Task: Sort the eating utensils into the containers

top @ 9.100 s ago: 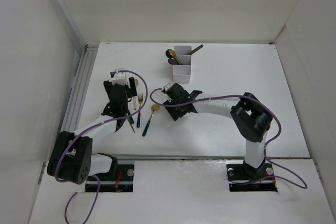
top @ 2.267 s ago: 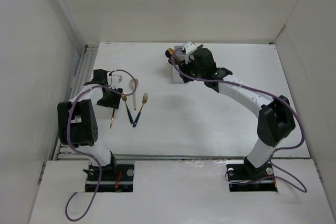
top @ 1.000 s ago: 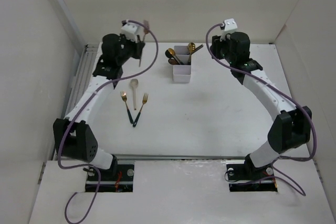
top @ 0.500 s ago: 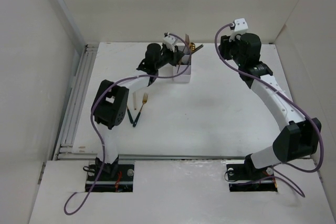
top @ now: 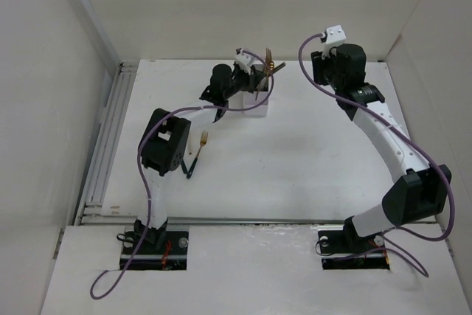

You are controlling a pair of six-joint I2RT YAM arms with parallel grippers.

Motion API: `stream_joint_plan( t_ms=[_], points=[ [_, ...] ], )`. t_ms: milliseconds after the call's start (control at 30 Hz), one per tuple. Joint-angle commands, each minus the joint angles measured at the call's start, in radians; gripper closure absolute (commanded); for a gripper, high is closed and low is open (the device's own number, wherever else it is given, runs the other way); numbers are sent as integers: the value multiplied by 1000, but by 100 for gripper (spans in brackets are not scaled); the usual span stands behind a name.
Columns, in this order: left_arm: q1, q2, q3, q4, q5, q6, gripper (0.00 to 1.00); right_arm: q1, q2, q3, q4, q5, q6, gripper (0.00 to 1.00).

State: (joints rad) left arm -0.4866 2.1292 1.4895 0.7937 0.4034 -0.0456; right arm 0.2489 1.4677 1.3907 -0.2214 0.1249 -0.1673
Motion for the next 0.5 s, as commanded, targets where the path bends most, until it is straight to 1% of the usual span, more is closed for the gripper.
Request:
stream_joint_plan(
  t_ms=[0,167,267,300,400,433,467],
  points=[
    [-10,-14,22,44,60,30,100,-2,13,70,-24,36,-41,50],
    [-10,20,11,44,60,53,100,-2,13,60,-24,36,-51,50],
    [-20,29,11,18,60,72,95,-2,2,51,-24,45,-72,50],
    [-20,29,11,7,60,87,90,-2,2,51,-24,45,-72,50],
    [-20,29,11,-20,80,105,79,-2,-9,42,-24,65,-92,50],
    [-20,29,11,-30,80,115,69,-2,-9,42,-24,65,-92,50],
    [-20,29,2,-42,80,115,66,-2,-18,42,-24,65,-92,50]
  ],
)
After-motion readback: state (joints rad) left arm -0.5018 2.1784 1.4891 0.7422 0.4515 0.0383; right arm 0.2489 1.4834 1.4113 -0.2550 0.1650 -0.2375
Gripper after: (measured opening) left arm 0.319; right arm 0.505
